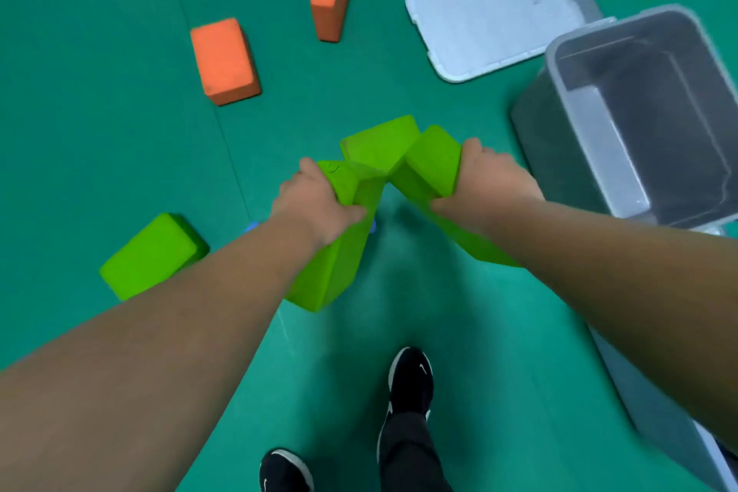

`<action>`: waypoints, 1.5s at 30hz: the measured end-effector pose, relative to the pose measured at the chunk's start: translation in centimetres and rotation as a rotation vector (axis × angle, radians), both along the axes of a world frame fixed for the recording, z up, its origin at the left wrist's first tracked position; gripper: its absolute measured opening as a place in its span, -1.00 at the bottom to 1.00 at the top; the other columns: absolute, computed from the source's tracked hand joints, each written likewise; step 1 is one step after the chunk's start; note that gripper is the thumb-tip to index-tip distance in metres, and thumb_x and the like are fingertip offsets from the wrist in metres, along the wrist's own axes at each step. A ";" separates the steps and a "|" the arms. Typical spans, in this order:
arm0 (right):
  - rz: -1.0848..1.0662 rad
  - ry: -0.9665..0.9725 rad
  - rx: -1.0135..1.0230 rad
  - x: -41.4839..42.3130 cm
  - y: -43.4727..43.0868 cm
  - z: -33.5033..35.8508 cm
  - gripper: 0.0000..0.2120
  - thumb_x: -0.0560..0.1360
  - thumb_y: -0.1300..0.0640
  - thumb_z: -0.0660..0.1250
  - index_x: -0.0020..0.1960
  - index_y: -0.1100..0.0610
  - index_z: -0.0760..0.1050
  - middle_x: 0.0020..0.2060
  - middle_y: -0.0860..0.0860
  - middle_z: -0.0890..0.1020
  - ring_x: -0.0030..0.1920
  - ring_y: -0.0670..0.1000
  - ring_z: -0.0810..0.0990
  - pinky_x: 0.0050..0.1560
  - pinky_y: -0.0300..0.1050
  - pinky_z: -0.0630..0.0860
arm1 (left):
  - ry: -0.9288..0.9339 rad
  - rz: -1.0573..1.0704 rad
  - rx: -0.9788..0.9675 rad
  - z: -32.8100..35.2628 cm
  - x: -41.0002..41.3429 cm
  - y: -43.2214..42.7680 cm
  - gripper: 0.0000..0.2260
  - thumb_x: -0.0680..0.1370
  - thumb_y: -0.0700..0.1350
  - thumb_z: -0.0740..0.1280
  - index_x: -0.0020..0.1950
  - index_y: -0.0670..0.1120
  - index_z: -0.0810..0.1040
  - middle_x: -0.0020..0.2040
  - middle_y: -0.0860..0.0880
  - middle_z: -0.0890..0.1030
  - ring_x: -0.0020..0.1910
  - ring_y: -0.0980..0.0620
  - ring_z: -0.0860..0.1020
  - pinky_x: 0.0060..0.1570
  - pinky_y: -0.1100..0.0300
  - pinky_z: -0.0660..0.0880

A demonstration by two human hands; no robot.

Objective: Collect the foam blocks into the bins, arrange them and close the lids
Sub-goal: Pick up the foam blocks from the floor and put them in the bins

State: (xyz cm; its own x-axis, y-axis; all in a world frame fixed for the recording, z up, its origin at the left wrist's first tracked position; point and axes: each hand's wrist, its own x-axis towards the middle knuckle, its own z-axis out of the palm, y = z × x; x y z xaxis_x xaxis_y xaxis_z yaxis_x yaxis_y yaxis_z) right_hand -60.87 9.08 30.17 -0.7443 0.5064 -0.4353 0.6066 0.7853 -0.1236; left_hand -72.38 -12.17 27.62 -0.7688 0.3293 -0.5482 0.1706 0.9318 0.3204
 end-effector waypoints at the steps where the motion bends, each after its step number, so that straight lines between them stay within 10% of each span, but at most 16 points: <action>1: -0.030 0.000 -0.002 0.3 2.2 0.5 -0.40 0.32 -0.26 0.49 0.09 0.03 0.24 0.13 0.10 0.56 0.19 0.24 0.55 -0.06 0.05 0.35 | 0.001 -0.027 0.008 0.7 -0.4 2.5 -0.26 0.36 0.28 0.56 0.24 -0.15 0.29 0.23 -0.20 0.55 0.26 -0.27 0.53 0.21 -0.11 0.53; 12: -0.403 0.026 -0.017 3.2 20.9 -0.6 -0.33 0.30 -0.33 0.50 0.09 0.02 0.20 0.14 0.13 0.53 0.20 0.26 0.52 -0.03 0.08 0.36 | -0.029 -0.232 0.132 -0.7 -3.4 25.3 -0.34 0.34 0.21 0.58 0.15 -0.09 0.28 0.09 -0.10 0.55 0.05 -0.19 0.59 -0.09 0.05 0.46; 25: -1.000 0.327 -0.019 6.9 36.5 -3.7 -0.26 0.36 -0.28 0.52 0.26 0.14 0.28 0.25 0.20 0.51 0.27 0.31 0.51 0.18 0.21 0.50 | 0.104 -0.446 0.516 -0.4 -2.8 51.7 -0.29 0.31 0.44 0.43 0.20 0.01 0.33 0.14 0.03 0.58 0.10 -0.08 0.59 0.09 -0.05 0.57; 38: -1.037 0.206 -0.149 12.7 42.4 -10.9 -0.32 0.33 -0.31 0.46 0.19 0.09 0.28 0.18 0.11 0.52 0.19 0.28 0.54 0.10 0.21 0.52 | -0.067 -0.427 0.231 -7.5 0.2 64.7 -0.26 0.55 0.44 0.23 0.44 -0.15 0.44 0.38 -0.17 0.55 0.37 -0.20 0.51 0.28 0.05 0.41; 45: -1.002 0.190 -0.285 13.6 44.0 -13.5 -0.32 0.46 -0.18 0.41 0.40 0.14 0.25 0.26 0.12 0.52 0.25 0.24 0.53 0.22 0.19 0.51 | -0.109 -0.794 -0.148 -11.9 2.1 61.3 -0.56 0.61 0.05 0.28 0.28 -0.29 0.51 0.22 -0.29 0.60 0.17 -0.29 0.56 -0.05 0.07 0.38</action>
